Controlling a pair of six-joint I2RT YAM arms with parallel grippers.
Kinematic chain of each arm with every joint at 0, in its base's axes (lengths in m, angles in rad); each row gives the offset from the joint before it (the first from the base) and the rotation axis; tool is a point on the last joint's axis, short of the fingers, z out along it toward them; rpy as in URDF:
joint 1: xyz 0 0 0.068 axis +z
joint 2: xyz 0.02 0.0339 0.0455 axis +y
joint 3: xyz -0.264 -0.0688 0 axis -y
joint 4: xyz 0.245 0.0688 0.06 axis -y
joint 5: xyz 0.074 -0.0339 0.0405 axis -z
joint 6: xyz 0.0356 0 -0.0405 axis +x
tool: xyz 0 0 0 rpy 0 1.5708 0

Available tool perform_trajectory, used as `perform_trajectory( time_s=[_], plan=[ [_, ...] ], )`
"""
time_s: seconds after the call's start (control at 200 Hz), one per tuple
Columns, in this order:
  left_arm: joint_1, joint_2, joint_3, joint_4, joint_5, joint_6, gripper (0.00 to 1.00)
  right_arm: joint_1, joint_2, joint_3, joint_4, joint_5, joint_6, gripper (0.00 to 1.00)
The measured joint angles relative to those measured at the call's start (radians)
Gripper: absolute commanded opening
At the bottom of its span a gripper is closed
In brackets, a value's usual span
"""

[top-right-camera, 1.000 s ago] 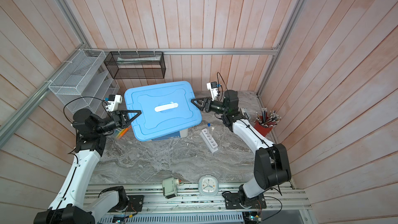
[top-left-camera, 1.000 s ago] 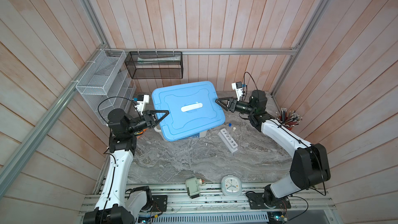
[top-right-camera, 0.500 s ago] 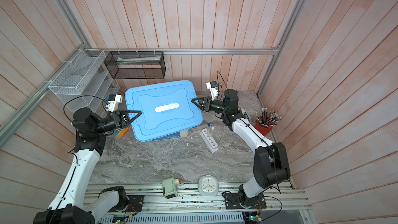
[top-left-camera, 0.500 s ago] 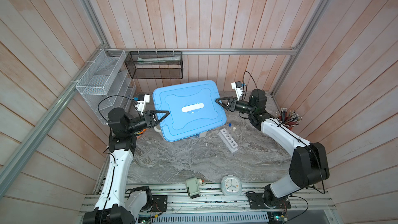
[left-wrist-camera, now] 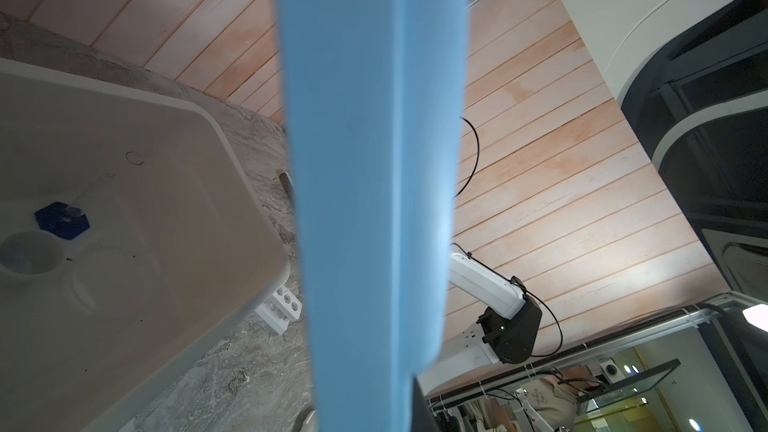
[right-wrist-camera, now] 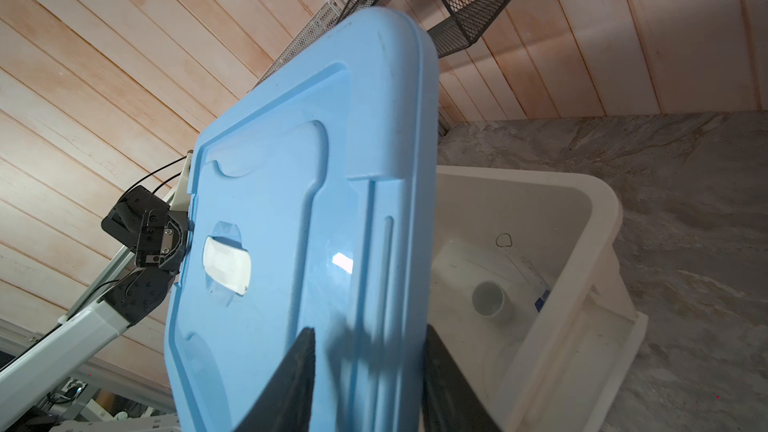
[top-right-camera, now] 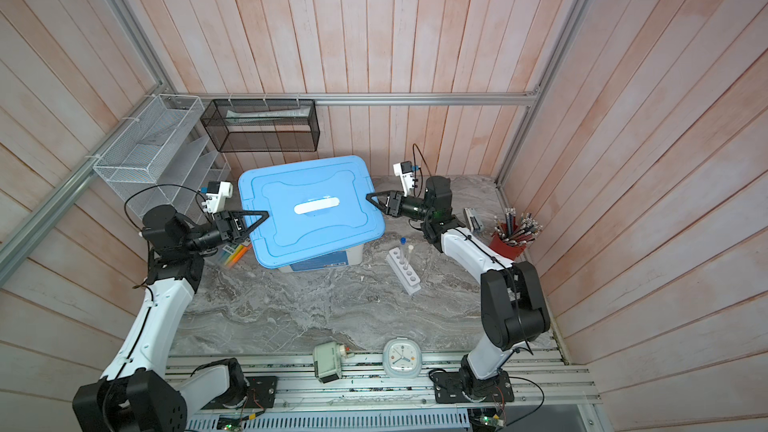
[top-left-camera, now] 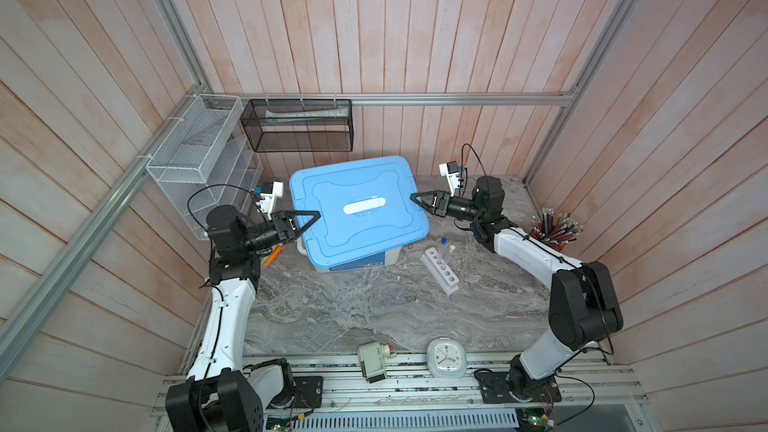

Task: Organize the chemistry lab equipment
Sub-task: 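Lower the blue lid onto the white bin with both grippers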

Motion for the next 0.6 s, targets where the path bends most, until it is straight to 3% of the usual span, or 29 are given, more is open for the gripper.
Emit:
perform_trajectory(
  time_s=[0.335,0.6],
  plan=[
    [0.027,0.070,-0.016,-0.085,-0.007,0.133,0.03,0.024,0.092,0.005,0.070,0.039,0.088,0.39],
    [0.044,0.172,-0.042,-0.070,-0.032,0.169,0.17,0.026,0.118,-0.010,0.171,0.065,0.174,0.38]
  ],
)
